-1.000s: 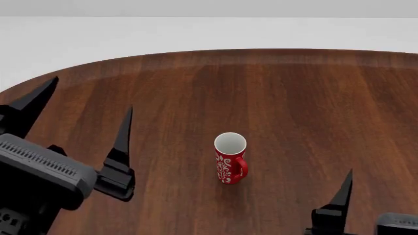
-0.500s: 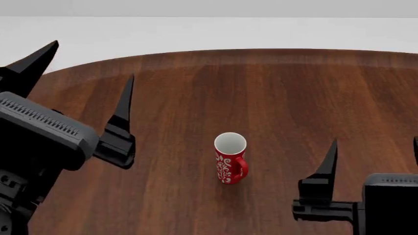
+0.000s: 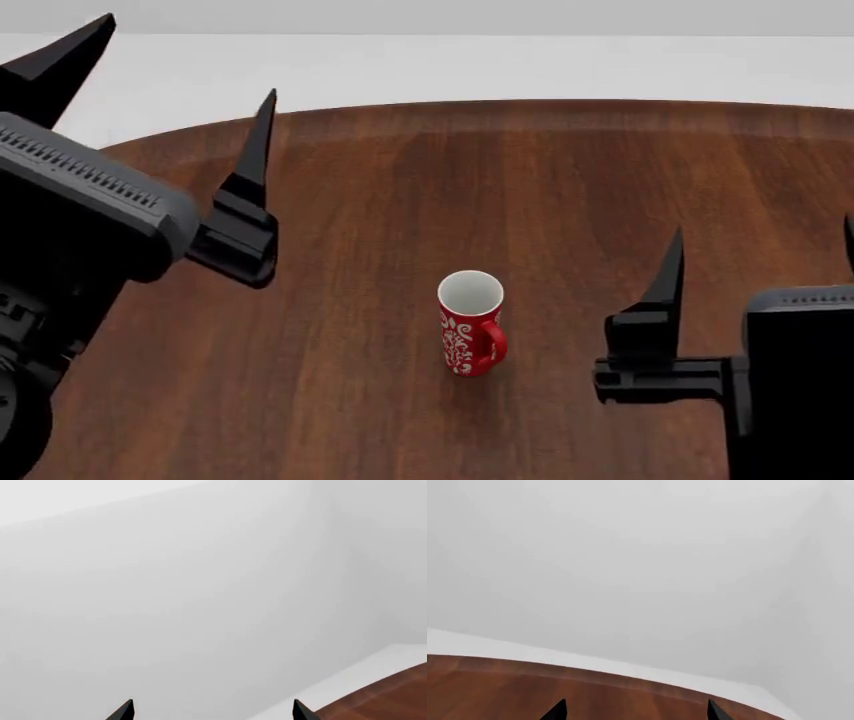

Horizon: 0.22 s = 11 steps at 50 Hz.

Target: Put the white mug on the plate.

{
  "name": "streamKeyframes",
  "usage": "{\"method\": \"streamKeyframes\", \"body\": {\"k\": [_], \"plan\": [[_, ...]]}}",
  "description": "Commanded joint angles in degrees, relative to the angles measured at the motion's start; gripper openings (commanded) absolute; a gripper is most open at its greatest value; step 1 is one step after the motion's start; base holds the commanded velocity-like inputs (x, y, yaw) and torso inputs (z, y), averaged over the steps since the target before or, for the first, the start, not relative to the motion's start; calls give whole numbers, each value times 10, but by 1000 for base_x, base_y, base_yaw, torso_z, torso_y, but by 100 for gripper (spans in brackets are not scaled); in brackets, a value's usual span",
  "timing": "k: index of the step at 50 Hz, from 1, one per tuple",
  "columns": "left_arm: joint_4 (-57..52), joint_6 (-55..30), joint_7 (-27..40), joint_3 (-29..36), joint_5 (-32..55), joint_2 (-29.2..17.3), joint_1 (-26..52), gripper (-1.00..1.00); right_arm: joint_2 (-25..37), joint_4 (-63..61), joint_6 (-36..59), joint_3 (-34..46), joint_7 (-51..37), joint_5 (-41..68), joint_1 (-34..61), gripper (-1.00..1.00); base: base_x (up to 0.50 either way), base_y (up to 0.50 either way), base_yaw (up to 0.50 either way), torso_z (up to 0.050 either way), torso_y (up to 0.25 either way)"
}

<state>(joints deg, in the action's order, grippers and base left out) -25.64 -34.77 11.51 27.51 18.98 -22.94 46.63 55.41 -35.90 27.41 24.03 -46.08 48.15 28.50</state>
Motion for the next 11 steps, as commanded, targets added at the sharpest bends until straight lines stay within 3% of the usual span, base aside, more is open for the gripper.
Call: {"method": "streamKeyframes", "body": {"k": [1, 11], "plan": [[0, -17, -3, -6, 6, 3, 35, 100, 7, -7, 24, -7, 7, 21, 36, 100, 0, 0, 0, 0, 0], [-3, -40, -4, -10, 10, 6, 75, 100, 20, -20, 50, -19, 5, 45, 70, 100, 0, 0, 0, 0, 0]]}}
